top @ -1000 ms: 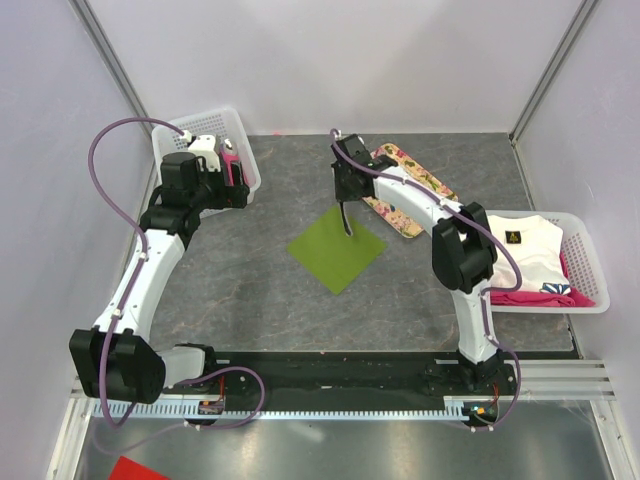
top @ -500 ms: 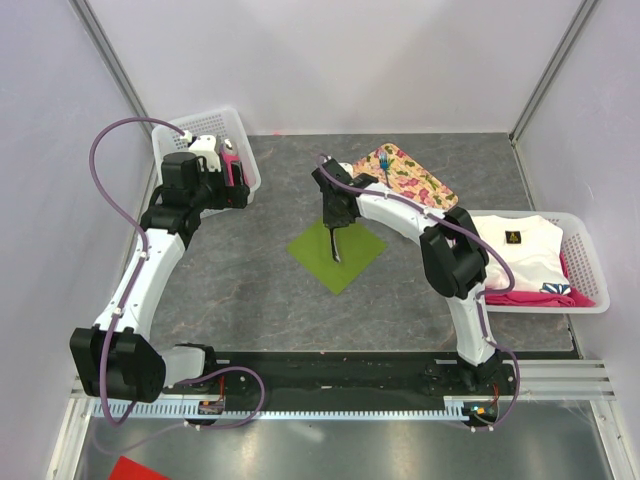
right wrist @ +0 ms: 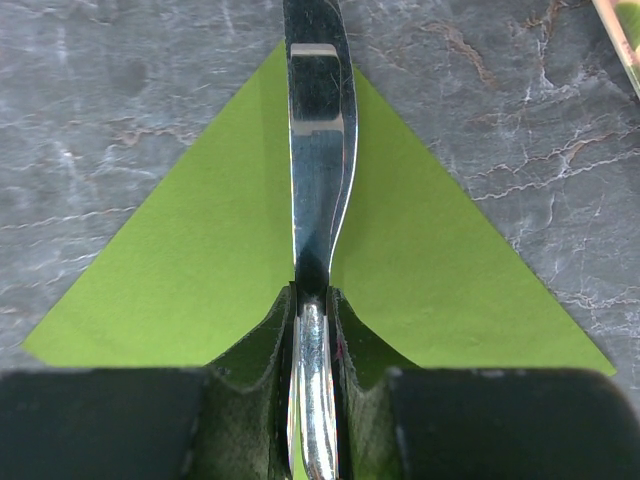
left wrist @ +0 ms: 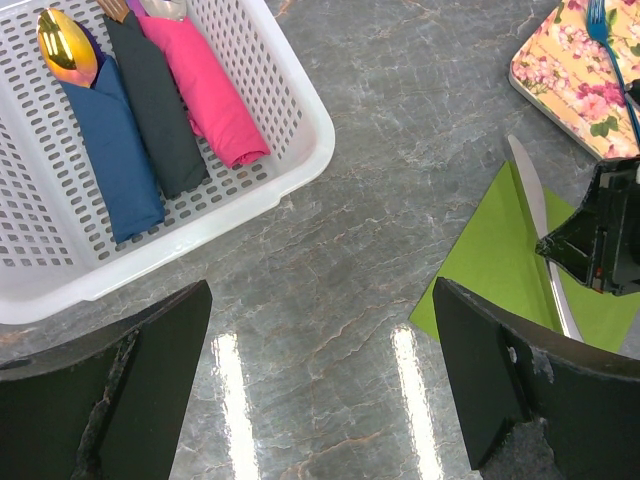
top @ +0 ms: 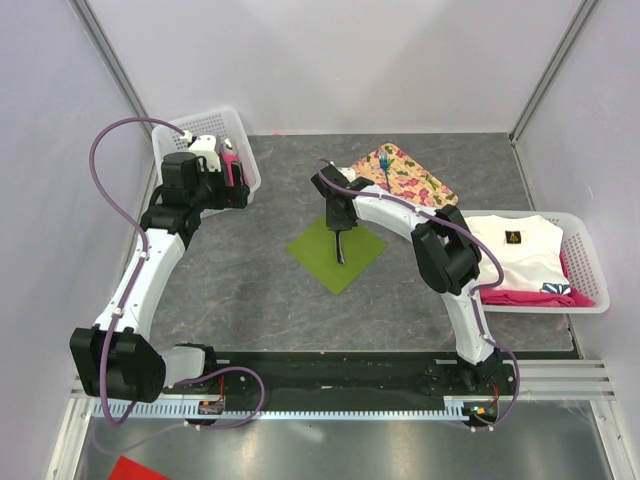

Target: Place the utensils on the paper napkin and roll it up

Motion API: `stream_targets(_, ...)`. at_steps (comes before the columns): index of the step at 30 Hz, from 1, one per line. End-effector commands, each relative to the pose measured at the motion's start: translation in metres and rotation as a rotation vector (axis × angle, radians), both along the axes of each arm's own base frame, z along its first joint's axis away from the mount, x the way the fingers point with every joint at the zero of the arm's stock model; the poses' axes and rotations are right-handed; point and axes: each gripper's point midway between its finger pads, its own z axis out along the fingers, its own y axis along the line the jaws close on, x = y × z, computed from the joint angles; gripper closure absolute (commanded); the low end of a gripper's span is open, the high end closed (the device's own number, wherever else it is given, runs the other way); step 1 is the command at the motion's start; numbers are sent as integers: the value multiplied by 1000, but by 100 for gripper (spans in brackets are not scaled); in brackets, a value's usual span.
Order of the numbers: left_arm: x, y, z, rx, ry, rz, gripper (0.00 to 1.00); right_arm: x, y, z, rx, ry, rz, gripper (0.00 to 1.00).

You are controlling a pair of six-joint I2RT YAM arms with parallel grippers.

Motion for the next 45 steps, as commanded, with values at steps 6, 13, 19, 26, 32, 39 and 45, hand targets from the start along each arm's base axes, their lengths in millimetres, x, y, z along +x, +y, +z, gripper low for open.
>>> stream_targets(6, 1, 1, 1, -8, -13, 10, 0, 10, -8, 1, -34, -43, -29, 100)
stream_targets(13, 1, 3, -1, -2, -11, 15, 0, 12, -8, -3, -34, -38, -34, 100)
stream_targets(19, 1, 3, -2, 3, -8, 15, 0, 15, -7, -5, -34, -41, -38, 100)
stream_targets(26, 2, 3, -5, 5, -3, 14, 0, 18, -8, -5, -40, -48, -46, 100)
stream_targets(32, 2, 3, -7, 2, 1, 14, 0, 22, -8, -4, -39, -54, -50, 100)
stream_targets(39, 4, 2, -10, 3, 7, 10, 0, 25, -5, 0, -22, -58, -50, 100)
stream_targets(45, 5, 2, -11, 4, 10, 13, 0, 31, -3, 5, -17, -72, -52, 100)
